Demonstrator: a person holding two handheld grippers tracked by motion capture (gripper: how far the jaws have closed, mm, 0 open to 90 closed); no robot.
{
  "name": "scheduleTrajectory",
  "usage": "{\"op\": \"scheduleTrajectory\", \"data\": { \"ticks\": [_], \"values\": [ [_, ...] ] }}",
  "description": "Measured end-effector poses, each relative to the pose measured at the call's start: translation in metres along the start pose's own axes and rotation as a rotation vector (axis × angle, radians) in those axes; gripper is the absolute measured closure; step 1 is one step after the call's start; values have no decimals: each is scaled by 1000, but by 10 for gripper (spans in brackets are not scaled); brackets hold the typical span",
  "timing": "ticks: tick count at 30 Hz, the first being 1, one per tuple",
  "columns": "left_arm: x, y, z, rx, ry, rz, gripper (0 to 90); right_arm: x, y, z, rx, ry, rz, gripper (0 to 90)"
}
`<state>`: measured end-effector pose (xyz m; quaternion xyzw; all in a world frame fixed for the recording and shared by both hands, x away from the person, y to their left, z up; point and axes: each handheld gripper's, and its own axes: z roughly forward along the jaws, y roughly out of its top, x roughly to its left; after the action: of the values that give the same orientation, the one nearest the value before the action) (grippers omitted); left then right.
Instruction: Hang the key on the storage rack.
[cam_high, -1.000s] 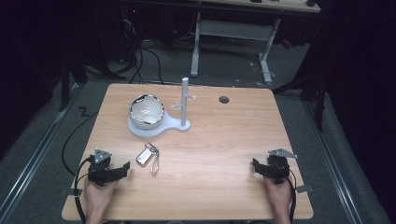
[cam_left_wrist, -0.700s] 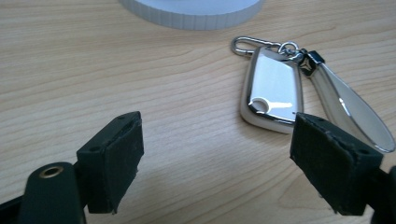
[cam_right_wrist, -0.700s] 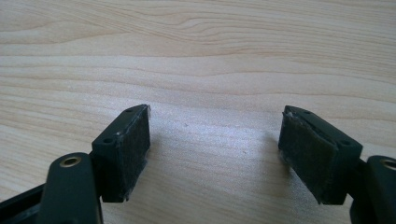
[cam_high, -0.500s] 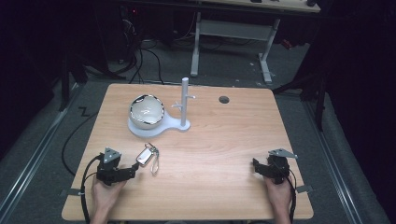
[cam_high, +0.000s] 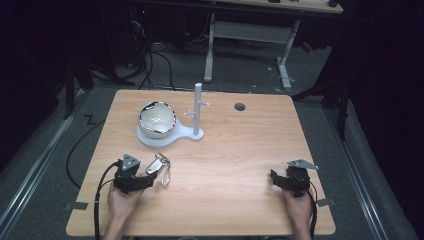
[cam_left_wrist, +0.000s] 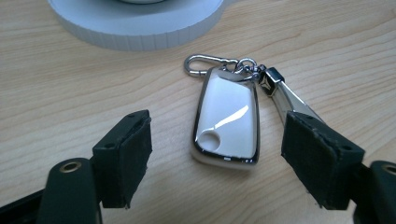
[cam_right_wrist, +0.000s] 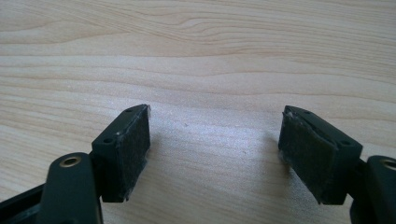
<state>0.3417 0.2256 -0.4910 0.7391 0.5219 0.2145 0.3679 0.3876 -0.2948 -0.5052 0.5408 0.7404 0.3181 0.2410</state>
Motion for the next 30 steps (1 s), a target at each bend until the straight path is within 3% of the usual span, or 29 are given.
{"op": "scheduleTrajectory", "data": {
  "ticks": [15, 24, 30],
  "values": [
    [-7, 10, 20, 21, -23, 16, 317, 0, 0, 0, 0, 1, 0, 250],
    [-7, 8, 29, 52, -3, 25, 355, 0, 0, 0, 0, 1, 0, 250],
    [-7, 8, 30, 46, 10, 32, 400, 0, 0, 0, 0, 1, 0, 250]
  ]
}}
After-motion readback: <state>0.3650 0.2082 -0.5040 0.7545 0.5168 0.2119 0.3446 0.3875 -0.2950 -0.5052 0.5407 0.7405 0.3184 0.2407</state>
